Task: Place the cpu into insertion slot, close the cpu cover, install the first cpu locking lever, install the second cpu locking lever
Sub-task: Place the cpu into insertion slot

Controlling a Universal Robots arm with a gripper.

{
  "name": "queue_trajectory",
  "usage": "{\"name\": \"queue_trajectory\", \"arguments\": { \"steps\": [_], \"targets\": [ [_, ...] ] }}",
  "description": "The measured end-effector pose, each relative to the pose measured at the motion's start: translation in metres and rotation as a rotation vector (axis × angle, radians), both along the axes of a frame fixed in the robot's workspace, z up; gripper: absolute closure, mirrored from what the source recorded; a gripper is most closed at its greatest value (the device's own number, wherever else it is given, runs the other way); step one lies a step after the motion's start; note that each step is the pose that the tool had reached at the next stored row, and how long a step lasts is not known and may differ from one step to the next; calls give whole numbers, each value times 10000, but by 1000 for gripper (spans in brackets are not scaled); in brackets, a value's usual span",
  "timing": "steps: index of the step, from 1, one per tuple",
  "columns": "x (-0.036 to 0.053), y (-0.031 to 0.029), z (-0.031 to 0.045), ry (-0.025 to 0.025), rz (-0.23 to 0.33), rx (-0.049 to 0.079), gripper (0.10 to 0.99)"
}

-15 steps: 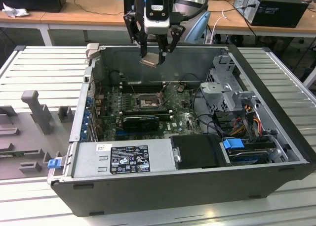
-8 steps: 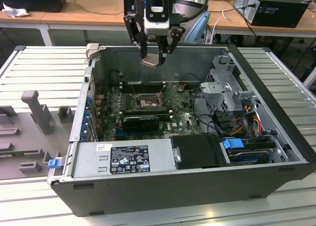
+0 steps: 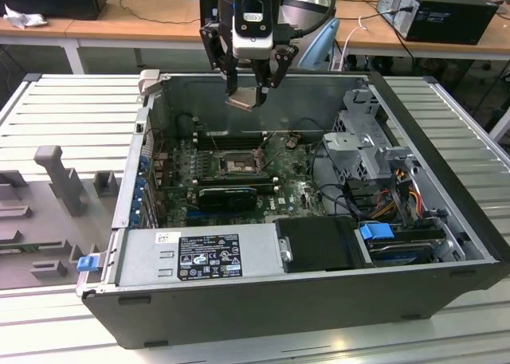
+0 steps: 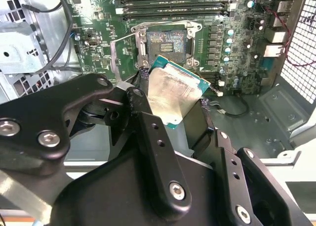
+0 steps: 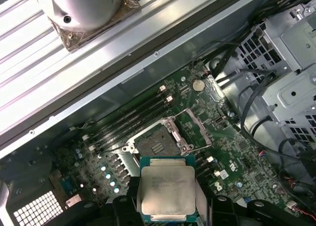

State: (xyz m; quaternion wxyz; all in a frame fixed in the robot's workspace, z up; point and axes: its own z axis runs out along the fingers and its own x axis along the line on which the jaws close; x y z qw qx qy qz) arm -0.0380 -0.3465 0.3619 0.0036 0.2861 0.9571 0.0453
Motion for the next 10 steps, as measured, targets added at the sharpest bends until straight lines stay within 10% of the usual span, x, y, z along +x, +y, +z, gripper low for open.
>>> {"name": "queue_trajectory", "arguments": {
  "steps": [10],
  "targets": [
    [0, 0, -1, 0, -336, 0, 561]
  ]
}}
